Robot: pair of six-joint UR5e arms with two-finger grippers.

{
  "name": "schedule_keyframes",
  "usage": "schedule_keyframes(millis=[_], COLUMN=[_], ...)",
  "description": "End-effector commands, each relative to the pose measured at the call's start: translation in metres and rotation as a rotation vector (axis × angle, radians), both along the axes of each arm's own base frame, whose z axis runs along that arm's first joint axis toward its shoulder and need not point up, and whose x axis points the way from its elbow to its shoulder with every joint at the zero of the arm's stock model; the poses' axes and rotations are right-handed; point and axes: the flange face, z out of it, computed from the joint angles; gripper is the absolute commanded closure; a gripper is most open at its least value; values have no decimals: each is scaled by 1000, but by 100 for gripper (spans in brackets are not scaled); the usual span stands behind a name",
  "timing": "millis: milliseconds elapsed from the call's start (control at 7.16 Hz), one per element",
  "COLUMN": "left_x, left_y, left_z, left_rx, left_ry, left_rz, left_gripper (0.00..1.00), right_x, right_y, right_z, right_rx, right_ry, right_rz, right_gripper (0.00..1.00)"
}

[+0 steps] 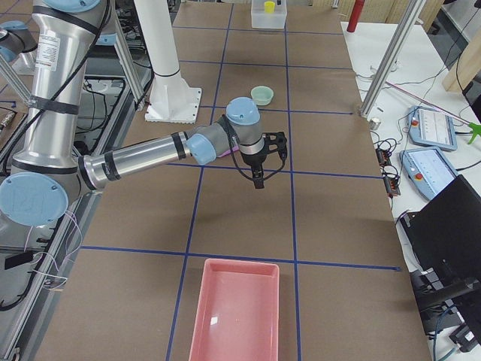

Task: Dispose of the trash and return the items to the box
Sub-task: 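Grasp the green bowl rim with the left gripper while the right arm moves in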

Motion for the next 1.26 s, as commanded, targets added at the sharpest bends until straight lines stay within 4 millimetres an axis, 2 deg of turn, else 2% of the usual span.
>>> schedule_keyframes(millis=[0, 140, 279, 419, 559, 699, 838, 978, 1118], left_x=[152, 234, 294, 333, 367, 389, 405, 421, 428], left_y=[17, 36, 53, 55, 60, 66, 67, 70, 67], left_z=[-101, -147, -174, -189, -187, -182, -176, -177, -174], left_rx=[-70, -89, -116, -134, -141, -147, -159, -157, -161], left_ry=[47, 65, 82, 82, 55, 34, 16, 7, 3], left_rz=[-23, -45, -49, -68, -89, -86, -101, -92, -90], left_gripper=[1, 1, 1, 1, 1, 1, 1, 2, 7], right_x=[-7, -13, -25, -39, -53, -74, -99, -108, -110], right_y=[1, 2, 3, 5, -3, -3, 5, 10, 11], right_z=[-5, -8, -11, -15, -31, -36, -45, -52, -53], right_rx=[-26, -39, -49, -61, -53, -70, -76, -71, -70], right_ry=[-25, -43, -47, -51, -70, -67, -56, -57, -56], right_rz=[35, 49, 71, 89, 103, 115, 130, 133, 130], right_gripper=[0, 0, 0, 0, 0, 0, 0, 0, 0])
